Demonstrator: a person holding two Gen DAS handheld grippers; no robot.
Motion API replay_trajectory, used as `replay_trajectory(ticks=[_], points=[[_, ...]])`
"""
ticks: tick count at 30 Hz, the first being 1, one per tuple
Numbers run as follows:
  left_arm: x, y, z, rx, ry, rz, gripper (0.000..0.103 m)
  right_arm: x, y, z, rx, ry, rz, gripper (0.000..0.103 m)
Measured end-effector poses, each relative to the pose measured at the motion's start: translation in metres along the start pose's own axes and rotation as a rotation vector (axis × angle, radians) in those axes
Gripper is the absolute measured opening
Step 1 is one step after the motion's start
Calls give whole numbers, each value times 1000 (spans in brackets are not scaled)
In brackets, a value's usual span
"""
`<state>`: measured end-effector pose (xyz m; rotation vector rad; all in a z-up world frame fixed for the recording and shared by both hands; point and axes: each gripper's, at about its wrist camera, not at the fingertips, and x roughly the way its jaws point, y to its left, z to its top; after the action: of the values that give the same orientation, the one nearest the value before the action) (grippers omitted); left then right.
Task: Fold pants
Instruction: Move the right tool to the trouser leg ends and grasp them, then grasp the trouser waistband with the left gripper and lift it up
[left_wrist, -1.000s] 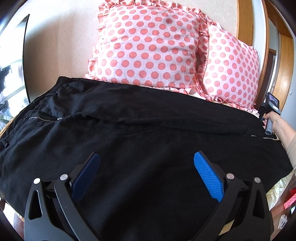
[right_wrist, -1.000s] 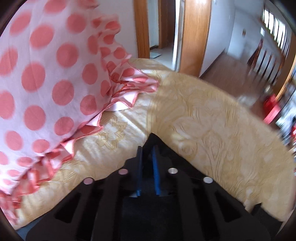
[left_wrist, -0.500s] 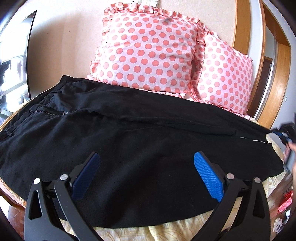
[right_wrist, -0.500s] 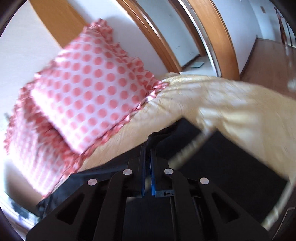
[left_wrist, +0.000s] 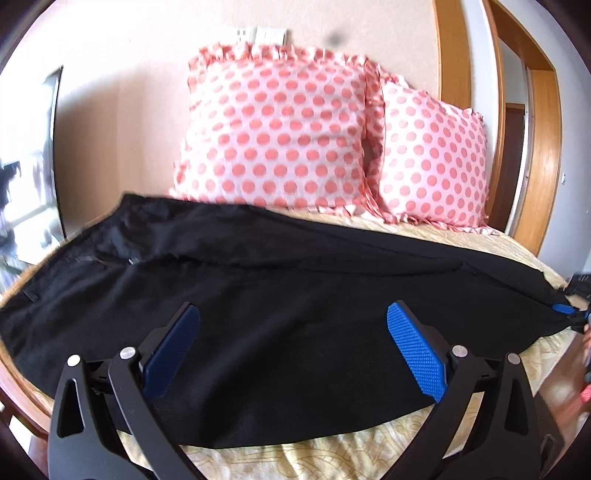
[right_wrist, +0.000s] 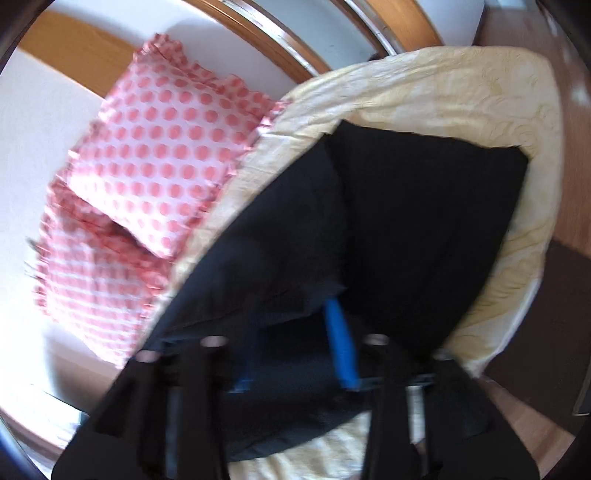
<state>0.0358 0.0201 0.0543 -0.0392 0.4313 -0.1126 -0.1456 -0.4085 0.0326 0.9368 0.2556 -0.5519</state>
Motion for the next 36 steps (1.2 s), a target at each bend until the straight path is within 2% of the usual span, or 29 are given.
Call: replay_trajectory(ticks=[2,6,7,9,10,11,14,16,19,22,24,27,30,33,36], points=[[-2,2,1,0,-13,3,101,-3,1,-1,9,-5,-25,49],[2,4,1,-28,8,-32,101,3,0,5,33,-12,-14,48],[4,4,1,-30,20,-42,101,6,2,9,19,-25,-25,44],[10,2,0,-31,61,-56,101,16,5,17,-6,-46,-44,30],[13,3,-1,-36,82,-73,101,21,5,20,-7,-41,-32,12],[14,3,-1,-44,92,-89,101,26,3,24,1,-38,3,6],[15,9,-1,-83,102,-120,101,27,0,38,2,-62,48,5],[15,14,0,-115,104,-137,101,9,-1,43,9,-104,117,5],[17,22,2,-163,118,-155,101,-21,-5,39,1,-177,151,5],[24,35,6,-221,150,-171,101,-41,-22,21,1,-211,95,5],[29,45,10,-247,166,-188,101,-37,-36,11,24,-187,51,5],[35,66,29,-265,155,-145,101,-22,-57,3,65,-137,39,5],[46,89,53,-256,151,-62,101,-19,-51,2,7,-152,13,5],[69,116,84,-266,182,-22,101,-18,-52,4,-13,-149,6,5],[107,140,118,-266,229,52,101,-15,-51,3,-35,-146,3,5]])
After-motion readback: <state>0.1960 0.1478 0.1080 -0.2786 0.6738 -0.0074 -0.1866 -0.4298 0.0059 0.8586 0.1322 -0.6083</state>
